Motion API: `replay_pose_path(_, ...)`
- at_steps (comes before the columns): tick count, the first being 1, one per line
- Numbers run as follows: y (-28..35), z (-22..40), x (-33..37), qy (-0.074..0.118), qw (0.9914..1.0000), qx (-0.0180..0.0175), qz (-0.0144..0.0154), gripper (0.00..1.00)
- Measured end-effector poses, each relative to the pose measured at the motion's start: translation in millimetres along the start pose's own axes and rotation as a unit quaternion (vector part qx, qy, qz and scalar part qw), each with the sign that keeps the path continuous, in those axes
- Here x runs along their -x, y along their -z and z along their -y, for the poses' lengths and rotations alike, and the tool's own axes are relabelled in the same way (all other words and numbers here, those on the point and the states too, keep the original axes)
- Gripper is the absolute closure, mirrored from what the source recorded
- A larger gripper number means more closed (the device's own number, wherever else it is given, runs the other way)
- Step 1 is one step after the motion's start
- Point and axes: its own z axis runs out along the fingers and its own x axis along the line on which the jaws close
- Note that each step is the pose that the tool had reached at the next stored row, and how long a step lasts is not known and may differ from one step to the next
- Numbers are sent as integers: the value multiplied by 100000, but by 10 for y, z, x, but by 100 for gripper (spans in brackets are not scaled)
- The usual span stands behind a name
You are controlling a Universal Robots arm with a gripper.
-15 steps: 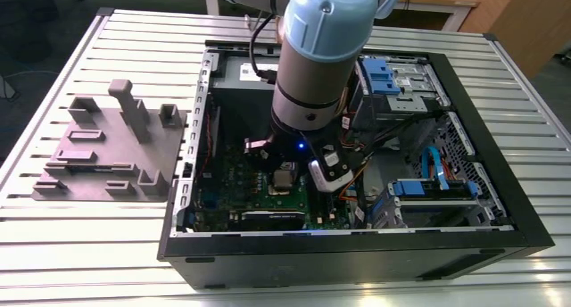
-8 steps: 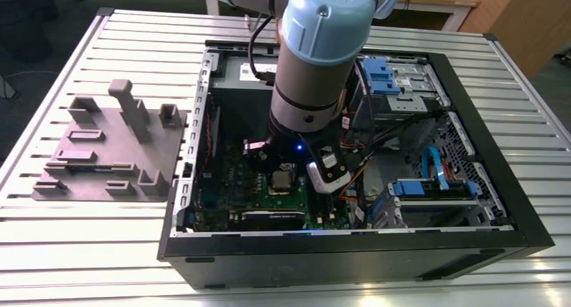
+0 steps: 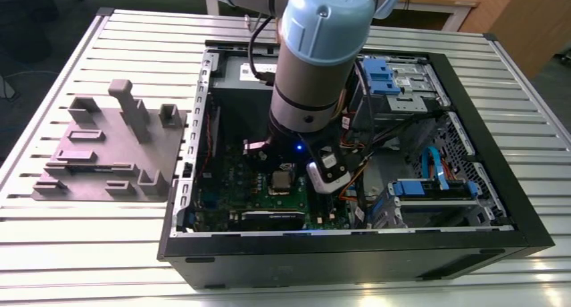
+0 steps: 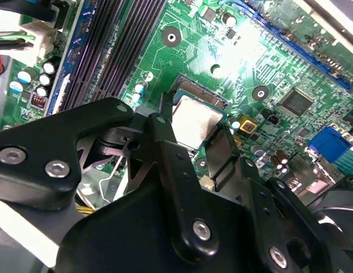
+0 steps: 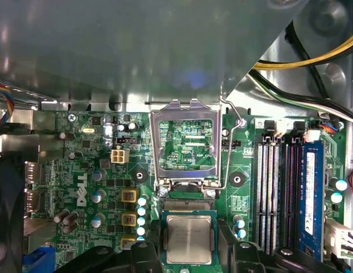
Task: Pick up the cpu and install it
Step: 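Place the cpu into insertion slot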
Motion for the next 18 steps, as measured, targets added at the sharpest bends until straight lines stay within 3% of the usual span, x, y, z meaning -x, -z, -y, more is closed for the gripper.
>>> replay_pose_path(18,-98,1,-27,33,100000,-3,-2,53)
